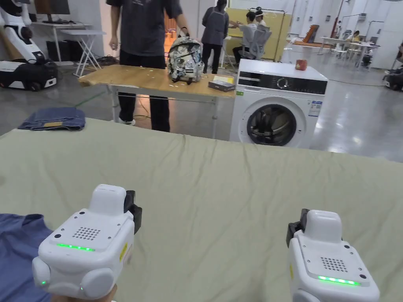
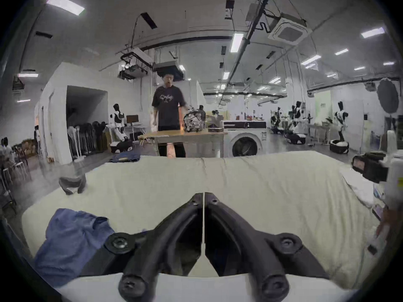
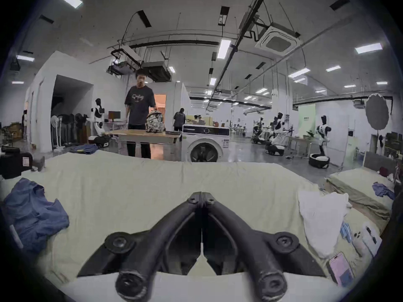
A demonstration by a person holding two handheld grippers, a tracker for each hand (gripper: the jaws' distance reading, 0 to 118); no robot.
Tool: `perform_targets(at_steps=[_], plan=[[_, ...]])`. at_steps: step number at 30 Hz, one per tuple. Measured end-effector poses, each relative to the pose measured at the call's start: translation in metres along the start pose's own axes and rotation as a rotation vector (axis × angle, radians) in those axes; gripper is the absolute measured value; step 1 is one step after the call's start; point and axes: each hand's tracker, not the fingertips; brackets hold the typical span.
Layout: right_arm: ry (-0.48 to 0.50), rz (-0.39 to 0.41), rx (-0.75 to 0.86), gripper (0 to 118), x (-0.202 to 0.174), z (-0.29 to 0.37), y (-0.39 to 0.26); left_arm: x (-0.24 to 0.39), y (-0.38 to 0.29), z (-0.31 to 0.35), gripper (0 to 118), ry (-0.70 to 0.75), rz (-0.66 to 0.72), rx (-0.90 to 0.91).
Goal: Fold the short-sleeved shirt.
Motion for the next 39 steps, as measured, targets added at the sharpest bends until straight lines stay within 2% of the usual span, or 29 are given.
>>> perform_targets(at_steps=[7,12,15,19,20,23,24,27,31,32,33,36,38,39], plan=[[0.054,0.017,-0.024,0,-0.014,-0.003,-0.006,-0.107,-0.011,0.013,0,0.117,0.074,-0.187],[0.096,0.029,-0.054,0,-0.025,-0.008,-0.010,-0.191,-0.042,0.001,0,0.175,0.064,-0.441],[0.117,0.036,-0.075,0,-0.030,-0.011,-0.014,-0.237,-0.062,-0.010,0,0.141,0.169,-0.597],[0.135,0.044,-0.102,0,-0.034,-0.013,-0.020,-0.261,-0.083,-0.017,0,0.154,0.191,-0.750],[0.136,0.048,-0.108,0,-0.035,-0.013,-0.021,-0.256,-0.081,-0.015,6,0.164,0.187,-0.772],[0.140,0.065,-0.135,0,-0.036,-0.016,-0.027,-0.258,-0.090,-0.020,66,0.143,0.194,-0.800],[0.140,0.067,-0.141,0,-0.035,-0.016,-0.028,-0.262,-0.094,-0.022,72,0.138,0.197,-0.809],[0.134,0.074,-0.157,0,-0.033,-0.017,-0.033,-0.256,-0.099,-0.029,71,0.121,0.184,-0.819],[0.125,0.076,-0.174,0,-0.030,-0.018,-0.038,-0.251,-0.123,-0.052,71,0.170,0.108,-0.908],[0.122,0.075,-0.178,0,-0.029,-0.018,-0.038,-0.239,-0.119,-0.046,71,0.172,0.106,-0.884],[0.119,0.075,-0.183,0,-0.028,-0.018,-0.039,-0.235,-0.115,-0.044,67,0.181,0.088,-0.869],[0.119,0.077,-0.183,0,-0.025,-0.016,-0.040,-0.234,-0.114,-0.041,33,0.152,0.037,-0.845],[0.119,0.083,-0.184,0,-0.024,-0.017,-0.040,-0.229,-0.115,-0.038,29,0.141,-0.011,-0.834],[0.120,0.082,-0.186,0,-0.024,-0.017,-0.040,-0.228,-0.116,-0.038,16,0.137,-0.011,-0.839]])
